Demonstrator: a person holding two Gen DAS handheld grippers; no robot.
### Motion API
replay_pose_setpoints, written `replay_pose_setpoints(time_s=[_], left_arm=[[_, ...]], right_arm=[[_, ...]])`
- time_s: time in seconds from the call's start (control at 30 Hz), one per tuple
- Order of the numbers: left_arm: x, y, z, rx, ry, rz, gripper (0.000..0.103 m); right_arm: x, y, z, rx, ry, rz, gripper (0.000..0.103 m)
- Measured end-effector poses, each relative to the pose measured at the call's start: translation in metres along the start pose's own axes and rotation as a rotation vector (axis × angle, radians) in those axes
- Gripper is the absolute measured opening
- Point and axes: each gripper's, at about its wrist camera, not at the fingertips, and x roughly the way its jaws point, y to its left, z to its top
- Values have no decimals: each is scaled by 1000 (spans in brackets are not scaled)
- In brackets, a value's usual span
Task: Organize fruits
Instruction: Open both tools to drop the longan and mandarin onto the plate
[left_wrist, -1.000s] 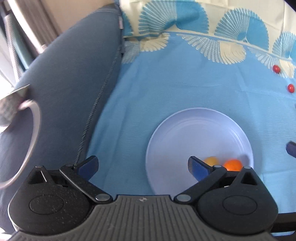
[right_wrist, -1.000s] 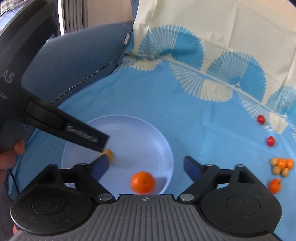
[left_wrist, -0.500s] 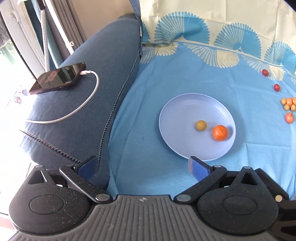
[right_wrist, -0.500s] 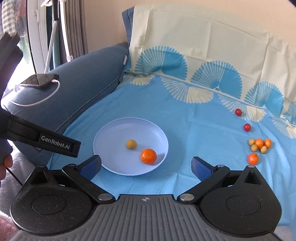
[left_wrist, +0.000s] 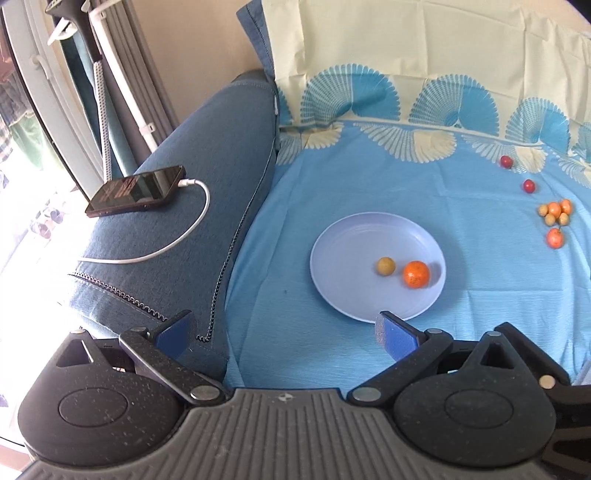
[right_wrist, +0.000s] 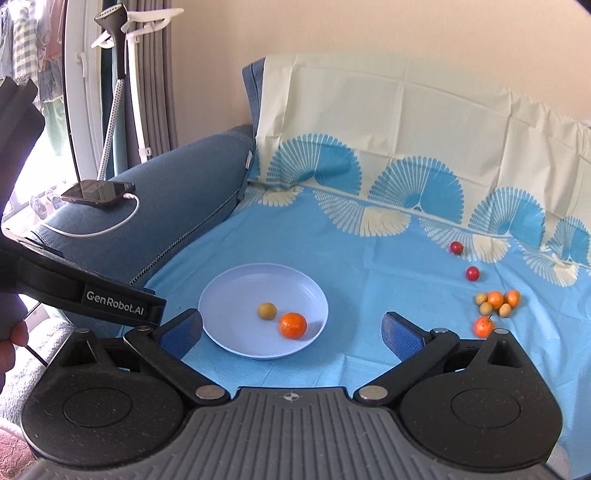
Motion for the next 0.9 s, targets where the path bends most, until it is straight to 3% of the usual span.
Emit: replay_pose_setpoints(time_s=[0.3, 0.9], left_arm=[[-9, -7, -3, 26, -21, -10, 103], [5, -7, -3, 26, 16, -24, 103]], right_arm=[[-6, -2, 0, 9, -5, -12, 102], [7, 2, 0, 13, 28, -15, 102]])
